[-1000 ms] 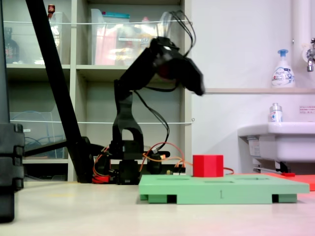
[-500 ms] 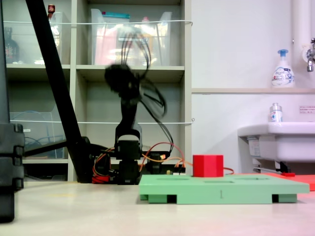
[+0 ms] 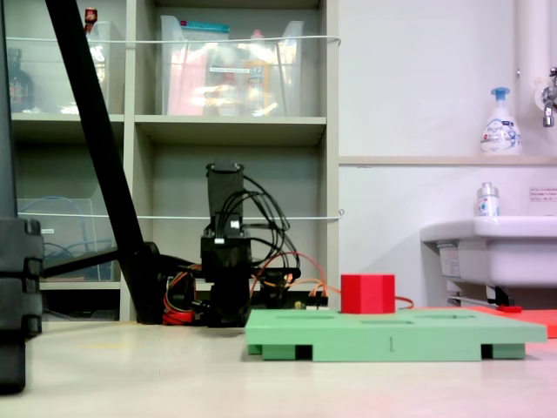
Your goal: Put the octagonal pillar block into the corresponding hole
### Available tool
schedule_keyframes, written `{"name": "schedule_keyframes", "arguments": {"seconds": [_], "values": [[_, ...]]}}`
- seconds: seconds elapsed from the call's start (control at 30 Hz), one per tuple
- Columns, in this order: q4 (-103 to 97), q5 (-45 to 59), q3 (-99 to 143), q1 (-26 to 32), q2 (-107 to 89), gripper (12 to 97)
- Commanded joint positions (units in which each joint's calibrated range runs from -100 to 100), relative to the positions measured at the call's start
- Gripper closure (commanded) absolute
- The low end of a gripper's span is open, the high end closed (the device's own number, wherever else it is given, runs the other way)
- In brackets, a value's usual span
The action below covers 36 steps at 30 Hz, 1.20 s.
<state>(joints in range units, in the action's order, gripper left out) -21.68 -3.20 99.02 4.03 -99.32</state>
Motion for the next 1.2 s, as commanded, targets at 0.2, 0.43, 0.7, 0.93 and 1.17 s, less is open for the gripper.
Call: {"name": "schedule_keyframes", "arguments": {"seconds": [0.2, 0.43, 0.7, 0.93, 1.17], "values": [[19.23, 0.44, 0.98, -0.1, -0.68, 63.6], [19.23, 0.44, 0.98, -2.69, -0.68, 57.1], [17.69, 0.34, 0.98, -2.74, -0.68, 58.0], [17.69, 0.39, 0.98, -1.51, -0.68, 58.0], [17.98, 0.34, 0.98, -0.78, -0.68, 58.0]]}}
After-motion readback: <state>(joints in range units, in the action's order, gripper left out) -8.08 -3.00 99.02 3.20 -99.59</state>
